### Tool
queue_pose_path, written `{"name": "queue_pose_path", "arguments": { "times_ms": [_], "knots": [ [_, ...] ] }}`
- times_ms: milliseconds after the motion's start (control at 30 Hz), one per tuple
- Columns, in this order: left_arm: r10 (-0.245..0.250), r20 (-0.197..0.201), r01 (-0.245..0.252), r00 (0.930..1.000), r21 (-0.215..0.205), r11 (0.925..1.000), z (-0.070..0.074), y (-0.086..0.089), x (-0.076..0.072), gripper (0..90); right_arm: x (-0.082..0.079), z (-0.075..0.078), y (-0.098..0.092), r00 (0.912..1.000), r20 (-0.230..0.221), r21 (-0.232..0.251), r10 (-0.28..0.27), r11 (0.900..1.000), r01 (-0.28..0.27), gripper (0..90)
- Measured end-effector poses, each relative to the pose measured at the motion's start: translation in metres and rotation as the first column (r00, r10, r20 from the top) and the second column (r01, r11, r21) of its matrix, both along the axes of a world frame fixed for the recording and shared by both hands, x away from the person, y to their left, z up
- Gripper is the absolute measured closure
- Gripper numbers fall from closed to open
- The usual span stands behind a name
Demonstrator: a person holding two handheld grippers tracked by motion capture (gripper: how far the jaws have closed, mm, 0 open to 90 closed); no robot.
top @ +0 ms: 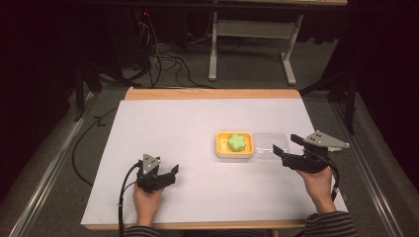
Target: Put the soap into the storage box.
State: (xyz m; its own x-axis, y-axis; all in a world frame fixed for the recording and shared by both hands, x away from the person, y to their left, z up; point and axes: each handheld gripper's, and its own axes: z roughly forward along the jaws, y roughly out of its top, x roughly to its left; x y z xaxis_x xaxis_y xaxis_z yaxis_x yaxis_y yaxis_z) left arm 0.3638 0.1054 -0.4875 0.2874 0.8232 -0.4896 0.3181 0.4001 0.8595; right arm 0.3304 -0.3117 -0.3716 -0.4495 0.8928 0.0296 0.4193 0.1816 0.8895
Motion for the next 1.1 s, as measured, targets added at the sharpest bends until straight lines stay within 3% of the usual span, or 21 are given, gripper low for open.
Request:
{"name": "queue_pose_path", "arguments": {
  "times_ms": [533, 1100],
  "knots": [
    [0.000, 0.001, 0.000, 1.0000, 0.001, 1.0000, 0.000, 0.000, 0.000, 23.8, -0.014, -0.007, -0.001, 0.9998, 0.019, -0.004, 0.011, 1.000, -0.011, 23.8],
    [0.002, 0.001, -0.002, 1.0000, 0.012, 0.9999, -0.001, -0.001, 0.000, 23.9, -0.022, -0.019, -0.004, 1.0000, 0.000, 0.010, 0.006, 1.000, -0.006, 24.5]
  ]
}}
